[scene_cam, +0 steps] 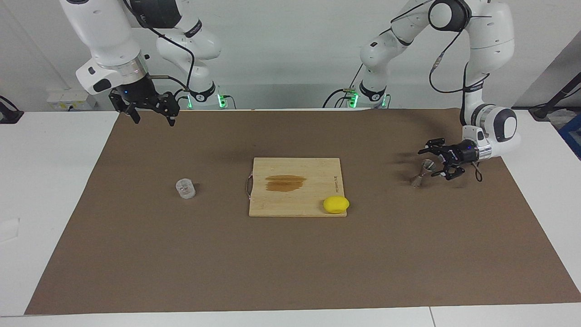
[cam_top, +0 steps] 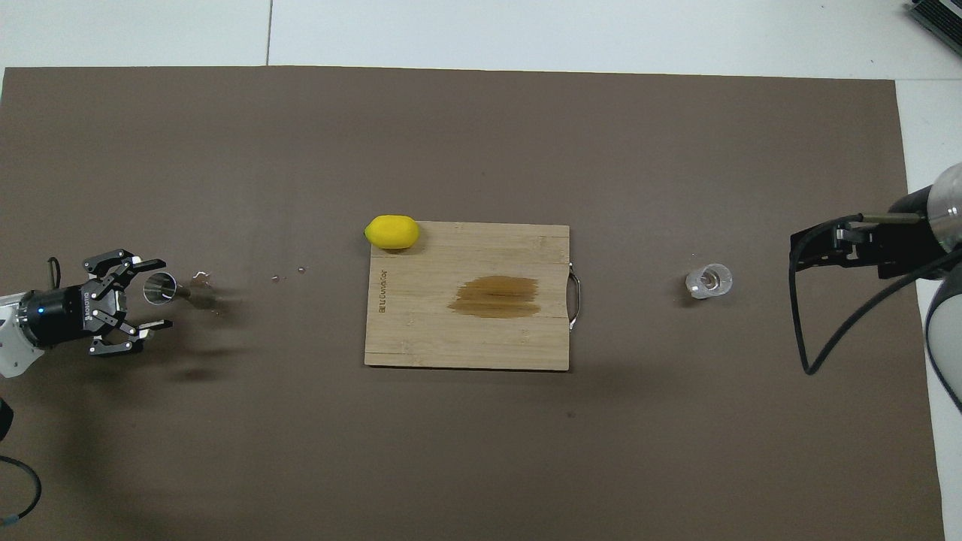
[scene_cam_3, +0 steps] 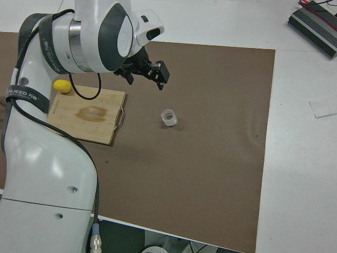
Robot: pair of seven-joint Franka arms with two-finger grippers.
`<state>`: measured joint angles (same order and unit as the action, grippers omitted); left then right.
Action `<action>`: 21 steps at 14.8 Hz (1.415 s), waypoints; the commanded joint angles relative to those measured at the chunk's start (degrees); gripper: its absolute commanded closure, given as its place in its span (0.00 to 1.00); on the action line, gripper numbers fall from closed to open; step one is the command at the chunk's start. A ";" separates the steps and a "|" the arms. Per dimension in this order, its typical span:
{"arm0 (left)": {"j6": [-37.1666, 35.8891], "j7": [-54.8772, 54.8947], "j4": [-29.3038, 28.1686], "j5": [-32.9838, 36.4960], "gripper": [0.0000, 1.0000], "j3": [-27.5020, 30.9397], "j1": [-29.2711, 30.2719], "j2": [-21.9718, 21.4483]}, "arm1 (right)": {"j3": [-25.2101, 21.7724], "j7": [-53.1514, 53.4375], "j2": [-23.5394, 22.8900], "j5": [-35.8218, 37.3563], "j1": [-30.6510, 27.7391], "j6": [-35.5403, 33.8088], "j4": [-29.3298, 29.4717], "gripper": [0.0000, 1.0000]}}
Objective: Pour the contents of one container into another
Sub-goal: 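Open the left gripper around the dark cup and close on it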
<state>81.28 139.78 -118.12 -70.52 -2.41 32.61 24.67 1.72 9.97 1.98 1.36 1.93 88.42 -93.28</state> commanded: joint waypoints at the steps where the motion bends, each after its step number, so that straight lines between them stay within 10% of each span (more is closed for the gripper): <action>1: -0.24 1.73 -1.14 -0.85 0.14 0.39 0.61 -0.50 | 0.12 -1.18 0.57 -0.83 -0.27 0.00 -0.68 0.00; 11: 2.40 1.99 -1.06 -0.94 0.70 0.39 0.35 -0.42 | 0.12 -1.18 0.57 -0.92 0.00 0.00 -0.68 0.00; 21: -1.82 -2.57 1.93 -2.43 0.69 -0.22 -8.24 -0.68 | 0.12 -1.62 0.57 -0.92 -0.61 -0.26 -0.68 0.00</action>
<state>81.09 138.95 -115.97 -71.65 -3.33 27.71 24.60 1.78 9.97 1.98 1.36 2.09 88.42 -93.28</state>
